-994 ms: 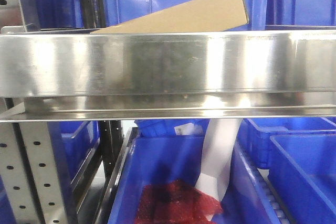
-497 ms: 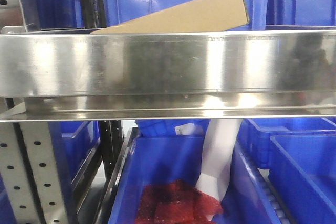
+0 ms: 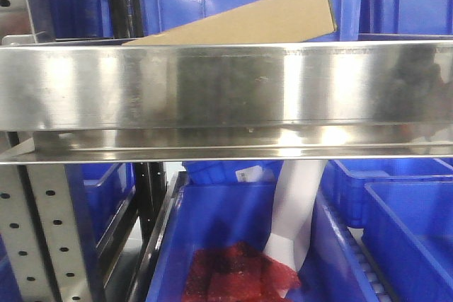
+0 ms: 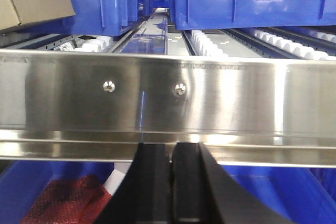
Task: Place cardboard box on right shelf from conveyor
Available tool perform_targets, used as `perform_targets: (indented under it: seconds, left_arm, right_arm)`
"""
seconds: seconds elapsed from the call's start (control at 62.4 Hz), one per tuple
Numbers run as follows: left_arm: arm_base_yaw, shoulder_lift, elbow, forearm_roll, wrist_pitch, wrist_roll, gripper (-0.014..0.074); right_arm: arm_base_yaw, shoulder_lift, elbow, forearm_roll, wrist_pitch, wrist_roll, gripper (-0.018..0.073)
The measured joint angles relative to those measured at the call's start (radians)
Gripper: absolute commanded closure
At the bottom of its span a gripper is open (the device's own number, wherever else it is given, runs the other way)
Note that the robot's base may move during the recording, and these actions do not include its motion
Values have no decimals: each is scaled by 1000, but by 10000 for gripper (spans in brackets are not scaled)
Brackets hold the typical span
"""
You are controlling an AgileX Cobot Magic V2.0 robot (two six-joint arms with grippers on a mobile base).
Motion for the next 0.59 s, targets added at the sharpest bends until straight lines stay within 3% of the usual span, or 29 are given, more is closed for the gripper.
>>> perform_targets:
  seconds: [0.593]
  left_arm:
    - [0, 0, 0, 0, 0, 0, 715]
  right_arm:
    - [0, 0, 0, 0, 0, 0, 524]
